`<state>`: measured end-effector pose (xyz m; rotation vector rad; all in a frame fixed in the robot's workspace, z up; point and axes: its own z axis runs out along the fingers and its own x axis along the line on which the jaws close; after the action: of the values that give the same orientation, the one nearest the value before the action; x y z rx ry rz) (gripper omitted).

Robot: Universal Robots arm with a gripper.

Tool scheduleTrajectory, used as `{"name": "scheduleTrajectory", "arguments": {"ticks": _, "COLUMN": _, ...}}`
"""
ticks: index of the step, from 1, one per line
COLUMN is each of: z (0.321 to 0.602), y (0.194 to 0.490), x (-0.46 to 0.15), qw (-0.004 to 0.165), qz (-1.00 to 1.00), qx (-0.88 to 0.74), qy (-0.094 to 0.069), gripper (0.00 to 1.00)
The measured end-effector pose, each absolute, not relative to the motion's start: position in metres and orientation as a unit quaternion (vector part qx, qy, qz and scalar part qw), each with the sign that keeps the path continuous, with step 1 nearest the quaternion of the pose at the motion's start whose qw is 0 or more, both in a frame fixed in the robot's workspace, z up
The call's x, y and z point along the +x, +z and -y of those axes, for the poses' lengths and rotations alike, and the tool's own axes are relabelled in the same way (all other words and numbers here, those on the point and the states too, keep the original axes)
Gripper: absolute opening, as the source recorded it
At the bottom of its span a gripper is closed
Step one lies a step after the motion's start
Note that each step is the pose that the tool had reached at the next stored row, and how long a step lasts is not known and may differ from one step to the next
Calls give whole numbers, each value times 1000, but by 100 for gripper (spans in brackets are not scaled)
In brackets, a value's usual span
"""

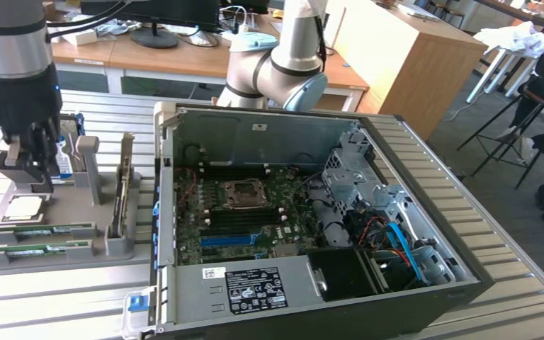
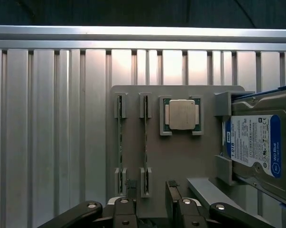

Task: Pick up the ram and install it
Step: 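Pick up the ram and move it above insertion slot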

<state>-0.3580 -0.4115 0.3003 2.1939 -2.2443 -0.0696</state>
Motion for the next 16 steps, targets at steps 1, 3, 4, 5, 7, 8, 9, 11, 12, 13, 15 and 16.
{"name": "scheduleTrajectory", "arguments": {"ticks": 1, "z": 412, "y": 299, "x": -358, "qw": 1, "qz": 715, "qx": 699, "qy": -22, "gripper": 37}}
{"name": "scheduleTrajectory", "arguments": {"ticks": 3, "z": 412, "y": 296, "x": -358, "qw": 1, "qz": 715, "qx": 699, "qy": -22, "gripper": 37}}
{"name": "scheduleTrajectory", "arguments": {"ticks": 4, "z": 412, "y": 295, "x": -358, "qw": 1, "qz": 715, "qx": 699, "qy": -22, "gripper": 37}}
{"name": "scheduleTrajectory", "arguments": {"ticks": 5, "z": 412, "y": 293, "x": -358, "qw": 1, "qz": 715, "qx": 699, "qy": -22, "gripper": 37}}
{"name": "scheduleTrajectory", "arguments": {"ticks": 7, "z": 412, "y": 291, "x": -358, "qw": 1, "qz": 715, "qx": 699, "qy": -22, "gripper": 37}}
{"name": "scheduleTrajectory", "arguments": {"ticks": 8, "z": 412, "y": 289, "x": -358, "qw": 1, "qz": 714, "qx": 699, "qy": -22, "gripper": 37}}
{"name": "scheduleTrajectory", "arguments": {"ticks": 9, "z": 412, "y": 287, "x": -358, "qw": 1, "qz": 714, "qx": 699, "qy": -22, "gripper": 37}}
{"name": "scheduleTrajectory", "arguments": {"ticks": 11, "z": 412, "y": 284, "x": -358, "qw": 1, "qz": 714, "qx": 699, "qy": -22, "gripper": 37}}
{"name": "scheduleTrajectory", "arguments": {"ticks": 12, "z": 412, "y": 283, "x": -358, "qw": 1, "qz": 714, "qx": 699, "qy": -22, "gripper": 37}}
{"name": "scheduleTrajectory", "arguments": {"ticks": 13, "z": 412, "y": 281, "x": -358, "qw": 1, "qz": 714, "qx": 699, "qy": -22, "gripper": 37}}
{"name": "scheduleTrajectory", "arguments": {"ticks": 15, "z": 412, "y": 279, "x": -358, "qw": 1, "qz": 714, "qx": 700, "qy": -22, "gripper": 37}}
{"name": "scheduleTrajectory", "arguments": {"ticks": 16, "z": 412, "y": 277, "x": -358, "qw": 1, "qz": 714, "qx": 700, "qy": -22, "gripper": 37}}
